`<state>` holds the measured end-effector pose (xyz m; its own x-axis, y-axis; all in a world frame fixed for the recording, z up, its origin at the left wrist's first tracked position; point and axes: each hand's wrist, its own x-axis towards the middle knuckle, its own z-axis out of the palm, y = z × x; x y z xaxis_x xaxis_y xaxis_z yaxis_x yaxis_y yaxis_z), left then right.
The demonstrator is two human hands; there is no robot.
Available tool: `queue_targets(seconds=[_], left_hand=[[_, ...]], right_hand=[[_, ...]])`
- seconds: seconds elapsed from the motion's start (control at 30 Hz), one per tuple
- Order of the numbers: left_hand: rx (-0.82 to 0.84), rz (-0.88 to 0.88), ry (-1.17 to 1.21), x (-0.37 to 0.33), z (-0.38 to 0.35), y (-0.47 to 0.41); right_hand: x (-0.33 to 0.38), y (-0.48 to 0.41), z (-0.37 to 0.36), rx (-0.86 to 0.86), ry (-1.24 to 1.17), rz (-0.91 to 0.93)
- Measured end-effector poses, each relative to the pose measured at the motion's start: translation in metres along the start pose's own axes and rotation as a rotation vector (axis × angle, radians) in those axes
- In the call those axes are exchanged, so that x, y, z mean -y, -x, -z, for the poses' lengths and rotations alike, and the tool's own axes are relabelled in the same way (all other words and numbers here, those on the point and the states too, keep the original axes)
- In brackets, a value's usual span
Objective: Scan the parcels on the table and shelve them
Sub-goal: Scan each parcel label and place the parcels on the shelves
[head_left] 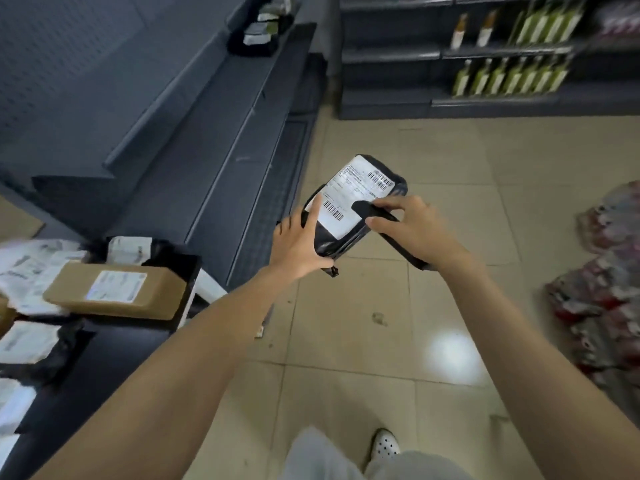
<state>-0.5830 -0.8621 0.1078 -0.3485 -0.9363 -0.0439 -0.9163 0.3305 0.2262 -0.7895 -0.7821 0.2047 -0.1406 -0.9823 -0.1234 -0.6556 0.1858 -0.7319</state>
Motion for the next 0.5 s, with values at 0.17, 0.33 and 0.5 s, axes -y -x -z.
queue_targets(seconds=[0.17, 0.33, 0.5], left_hand=[[0.020, -0.066, -0.080, -0.004, 0.007, -0.084], [0.018, -0.128, -0.087, -0.005, 0.014, -0.186], [0.022, -0.205, -0.081, 0.004, 0.031, -0.307]], right_hand=[[-0.021, -0.063, 0.028, -0.039, -0.028, -0.038], [-0.030, -0.150, 0.051, -0.072, -0.038, -0.069], [-0.021, -0.267, 0.080, -0.112, -0.009, -0.081]])
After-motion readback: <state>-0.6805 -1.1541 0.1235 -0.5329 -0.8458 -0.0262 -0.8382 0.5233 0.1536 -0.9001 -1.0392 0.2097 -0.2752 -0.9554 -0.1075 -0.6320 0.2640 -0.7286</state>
